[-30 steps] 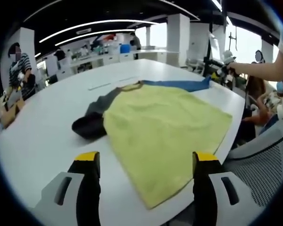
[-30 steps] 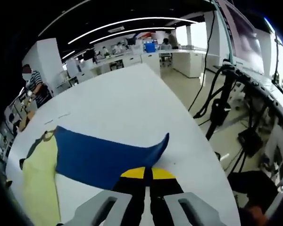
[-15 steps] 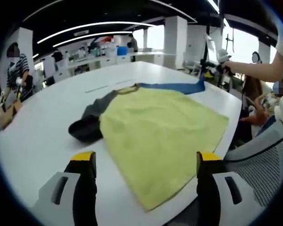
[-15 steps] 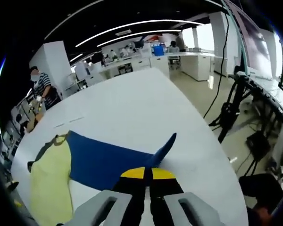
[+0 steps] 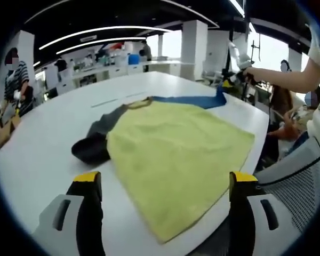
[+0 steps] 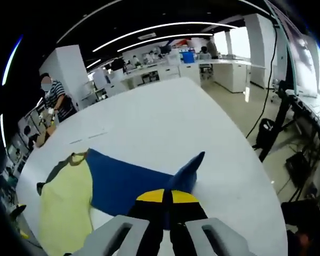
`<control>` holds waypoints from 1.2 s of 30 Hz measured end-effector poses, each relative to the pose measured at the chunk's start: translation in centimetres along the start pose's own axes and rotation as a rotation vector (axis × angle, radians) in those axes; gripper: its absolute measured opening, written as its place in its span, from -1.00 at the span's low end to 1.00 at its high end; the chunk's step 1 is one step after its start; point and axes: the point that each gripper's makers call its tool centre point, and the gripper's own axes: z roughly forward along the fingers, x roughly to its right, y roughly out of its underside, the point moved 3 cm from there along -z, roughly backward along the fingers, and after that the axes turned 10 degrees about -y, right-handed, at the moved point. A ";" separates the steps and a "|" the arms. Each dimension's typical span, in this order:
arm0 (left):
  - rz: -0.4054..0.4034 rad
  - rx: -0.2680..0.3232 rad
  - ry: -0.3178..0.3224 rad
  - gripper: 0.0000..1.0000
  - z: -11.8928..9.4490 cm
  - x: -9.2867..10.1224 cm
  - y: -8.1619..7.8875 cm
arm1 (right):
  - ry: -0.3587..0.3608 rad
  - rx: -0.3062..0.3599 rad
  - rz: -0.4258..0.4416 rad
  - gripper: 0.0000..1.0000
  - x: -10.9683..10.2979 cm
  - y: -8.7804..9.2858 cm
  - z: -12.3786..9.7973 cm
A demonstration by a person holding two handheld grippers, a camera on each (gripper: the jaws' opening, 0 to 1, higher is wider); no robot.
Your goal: Fold the garment on the visible template until the final outline fits inside the template.
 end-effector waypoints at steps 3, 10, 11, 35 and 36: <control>-0.005 0.010 0.010 0.98 0.0 0.3 -0.4 | -0.007 -0.006 -0.002 -1.00 -0.6 0.0 0.3; -0.024 0.017 0.026 0.98 0.0 1.1 -0.9 | -0.036 -0.020 0.005 -1.00 -2.0 0.0 1.2; -0.024 0.017 0.026 0.98 0.0 1.4 -1.1 | -0.038 -0.024 0.000 -1.00 -2.2 0.1 1.3; -0.039 0.025 0.047 0.98 -0.1 1.8 -1.4 | -0.117 -0.072 -0.052 -1.00 -7.8 0.8 4.3; -0.038 0.027 0.047 0.98 -0.1 1.8 -1.5 | -0.119 -0.074 -0.052 -1.00 -8.0 0.8 4.4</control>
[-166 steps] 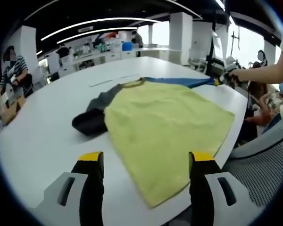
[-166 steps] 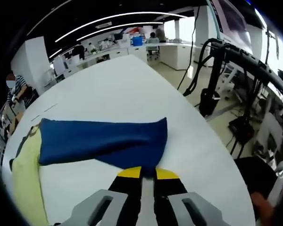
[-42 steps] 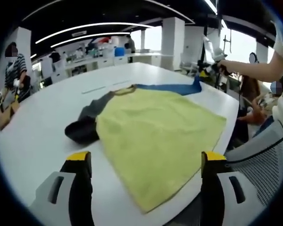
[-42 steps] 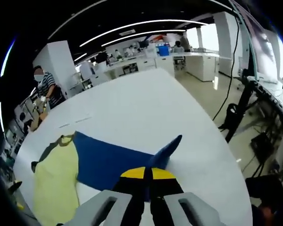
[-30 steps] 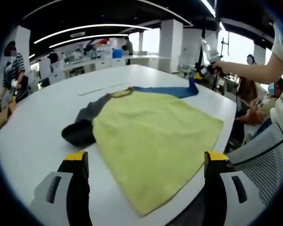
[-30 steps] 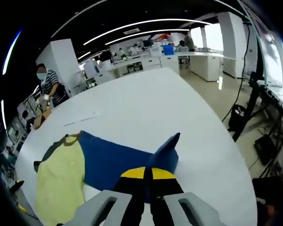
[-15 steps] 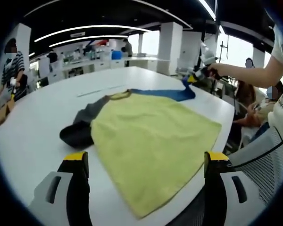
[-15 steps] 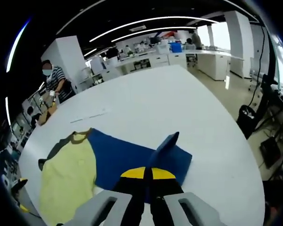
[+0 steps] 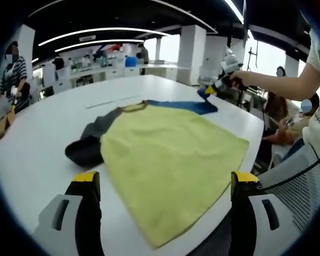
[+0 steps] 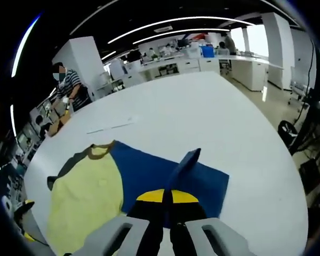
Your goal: Fold the garment on the visible template until the final outline fits inside the template.
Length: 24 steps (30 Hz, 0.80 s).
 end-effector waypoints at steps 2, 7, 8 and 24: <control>-0.002 0.001 -0.001 0.98 0.0 -0.1 0.1 | -0.005 -0.002 0.002 -1.00 -0.4 0.0 0.2; -0.003 -0.003 0.000 0.98 0.0 -0.1 0.1 | -0.025 0.001 -0.003 -1.00 -1.6 -0.2 0.9; -0.004 -0.002 0.000 0.98 0.0 -0.1 0.1 | -0.032 0.001 -0.003 -1.00 -1.9 -0.3 1.1; -0.014 0.000 -0.001 0.98 0.0 -0.1 0.3 | -0.103 0.002 -0.009 -1.00 -5.3 -1.0 3.0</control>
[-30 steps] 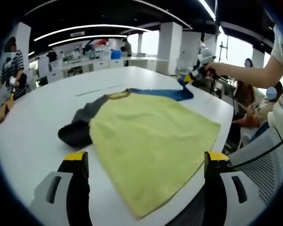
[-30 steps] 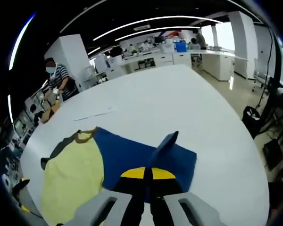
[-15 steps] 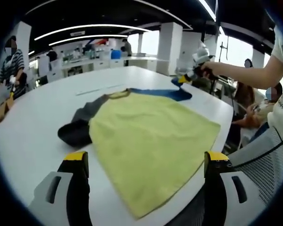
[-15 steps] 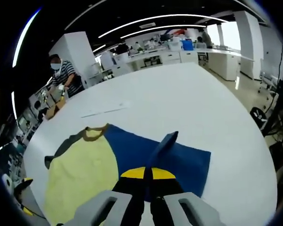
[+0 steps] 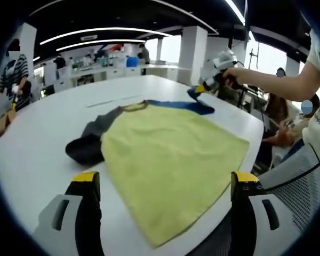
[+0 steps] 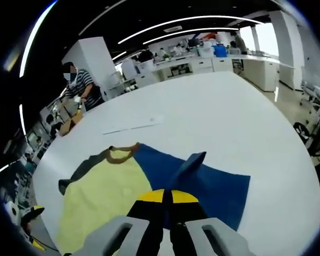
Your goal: Fold the garment on the visible template until the final outline fits inside the template.
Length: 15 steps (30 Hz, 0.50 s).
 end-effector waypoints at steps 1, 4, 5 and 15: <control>0.000 0.000 0.000 0.98 0.0 0.0 0.0 | -0.003 -0.001 -0.001 -1.00 -0.2 0.0 0.1; 0.001 -0.001 -0.002 0.98 0.1 -0.1 0.0 | -0.009 -0.008 -0.007 -1.00 -0.6 0.0 0.4; 0.001 -0.001 -0.002 0.98 0.1 -0.1 0.0 | -0.010 -0.008 -0.008 -1.00 -0.7 0.0 0.5; 0.002 0.002 0.000 0.98 0.1 0.0 -0.2 | -0.036 -0.023 -0.019 -1.00 -2.4 -0.3 1.5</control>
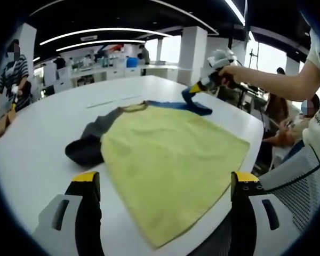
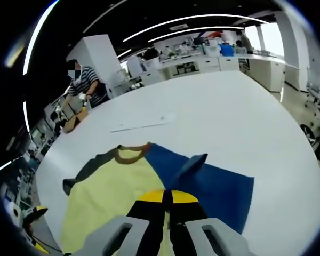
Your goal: Fold the garment on the visible template until the final outline fits inside the template.
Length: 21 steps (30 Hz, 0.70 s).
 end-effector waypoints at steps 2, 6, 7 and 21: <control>0.002 -0.001 0.001 0.98 0.0 0.0 0.0 | -0.004 -0.005 -0.006 -1.00 -0.3 -0.1 0.2; 0.001 -0.003 -0.001 0.98 0.0 0.1 0.1 | -0.013 -0.011 -0.009 -1.00 -0.7 -0.2 0.7; 0.000 -0.004 0.000 0.98 0.0 0.1 0.1 | -0.015 -0.011 -0.009 -1.00 -0.8 -0.3 0.7; -0.003 0.000 -0.001 0.98 0.2 -0.8 0.4 | -0.050 -0.032 -0.031 -1.00 -2.9 -1.2 2.2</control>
